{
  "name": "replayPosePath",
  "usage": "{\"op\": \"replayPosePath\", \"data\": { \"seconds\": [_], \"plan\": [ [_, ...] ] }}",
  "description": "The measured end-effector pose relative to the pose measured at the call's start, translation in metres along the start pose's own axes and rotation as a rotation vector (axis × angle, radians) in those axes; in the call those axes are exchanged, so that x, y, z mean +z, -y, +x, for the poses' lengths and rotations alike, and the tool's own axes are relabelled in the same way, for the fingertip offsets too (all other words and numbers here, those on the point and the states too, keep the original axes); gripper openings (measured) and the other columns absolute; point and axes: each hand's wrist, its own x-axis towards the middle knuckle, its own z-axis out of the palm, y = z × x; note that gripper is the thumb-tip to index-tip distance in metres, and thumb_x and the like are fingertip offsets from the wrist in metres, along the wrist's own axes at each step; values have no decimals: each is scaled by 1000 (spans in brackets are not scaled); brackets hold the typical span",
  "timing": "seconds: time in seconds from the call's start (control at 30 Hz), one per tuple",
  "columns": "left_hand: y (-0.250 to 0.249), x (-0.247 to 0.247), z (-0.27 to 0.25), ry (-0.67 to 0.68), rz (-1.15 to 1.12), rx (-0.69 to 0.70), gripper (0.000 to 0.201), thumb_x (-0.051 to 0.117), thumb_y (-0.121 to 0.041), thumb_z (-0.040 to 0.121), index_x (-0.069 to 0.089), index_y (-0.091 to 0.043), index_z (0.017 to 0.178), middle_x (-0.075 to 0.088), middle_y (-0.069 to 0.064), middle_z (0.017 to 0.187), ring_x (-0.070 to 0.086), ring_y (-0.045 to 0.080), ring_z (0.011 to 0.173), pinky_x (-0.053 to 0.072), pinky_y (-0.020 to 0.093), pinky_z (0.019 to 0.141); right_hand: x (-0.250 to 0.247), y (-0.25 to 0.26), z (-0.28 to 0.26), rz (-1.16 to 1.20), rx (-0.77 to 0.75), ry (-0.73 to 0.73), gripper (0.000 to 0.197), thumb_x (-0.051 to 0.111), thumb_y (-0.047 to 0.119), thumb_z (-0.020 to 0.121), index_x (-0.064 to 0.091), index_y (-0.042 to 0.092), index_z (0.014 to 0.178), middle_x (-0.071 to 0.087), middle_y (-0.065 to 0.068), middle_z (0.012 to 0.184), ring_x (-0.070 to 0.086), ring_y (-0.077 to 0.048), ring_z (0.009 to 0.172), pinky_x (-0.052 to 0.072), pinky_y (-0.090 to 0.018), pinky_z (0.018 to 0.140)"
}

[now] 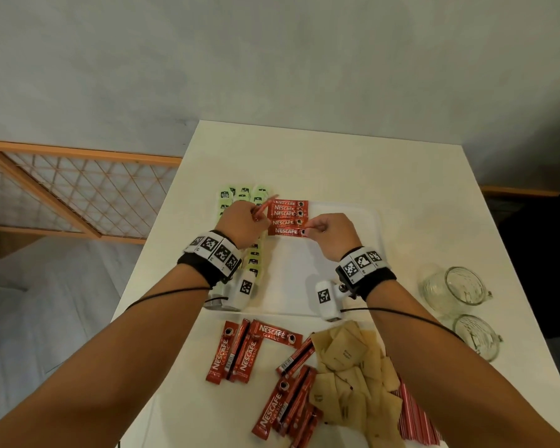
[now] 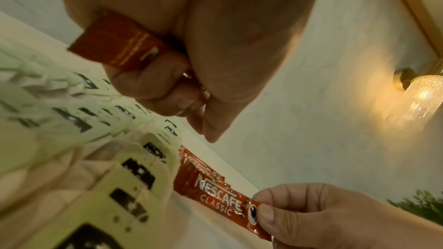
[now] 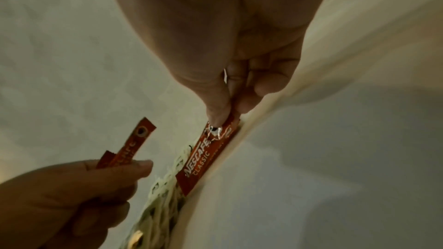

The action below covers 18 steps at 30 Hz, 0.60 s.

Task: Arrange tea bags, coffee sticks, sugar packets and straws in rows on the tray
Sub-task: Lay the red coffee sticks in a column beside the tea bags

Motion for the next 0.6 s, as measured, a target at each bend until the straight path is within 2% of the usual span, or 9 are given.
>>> {"op": "replayPosePath", "data": {
  "seconds": [0.07, 0.2, 0.3, 0.47, 0.6],
  "plan": [
    [-2, 2, 6, -11, 57, -24, 36, 60, -24, 95, 48, -18, 62, 48, -3, 58, 44, 12, 51, 32, 24, 50, 4, 0, 4, -21, 18, -4, 11, 77, 18, 89, 78, 16, 100, 73, 1, 92, 68, -15, 90, 50, -25, 86],
    [-3, 5, 15, 18, 174, 5, 18, 73, -30, 83, 66, -13, 79, 64, 0, 73, 60, 17, 67, 42, 26, 58, 11, 3, 11, -34, 30, -38, 9, 77, 18, 88, 78, 18, 97, 71, 3, 90, 67, -15, 89, 53, -28, 87],
    [-6, 9, 21, 27, 270, 21, 21, 75, -29, 79, 63, -12, 82, 62, 1, 80, 61, 19, 75, 46, 29, 63, 15, 5, 16, -68, 32, -61, 7, 78, 20, 88, 77, 22, 94, 70, 6, 86, 66, -14, 86, 54, -29, 85],
    [-10, 15, 29, 43, 374, 39, 17, 66, -25, 84, 52, -17, 78, 52, -5, 72, 55, 18, 72, 39, 27, 59, 17, 4, 21, -90, 39, -75, 9, 77, 22, 88, 70, 28, 89, 68, 7, 86, 65, -14, 83, 52, -28, 80],
    [-10, 16, 35, 22, 373, 39, 13, 64, -23, 86, 55, -14, 84, 51, -4, 71, 53, 19, 72, 41, 29, 66, 19, 7, 22, -133, 58, -97, 16, 76, 24, 89, 66, 35, 83, 70, 7, 91, 68, -17, 87, 57, -34, 82]
  ]
}}
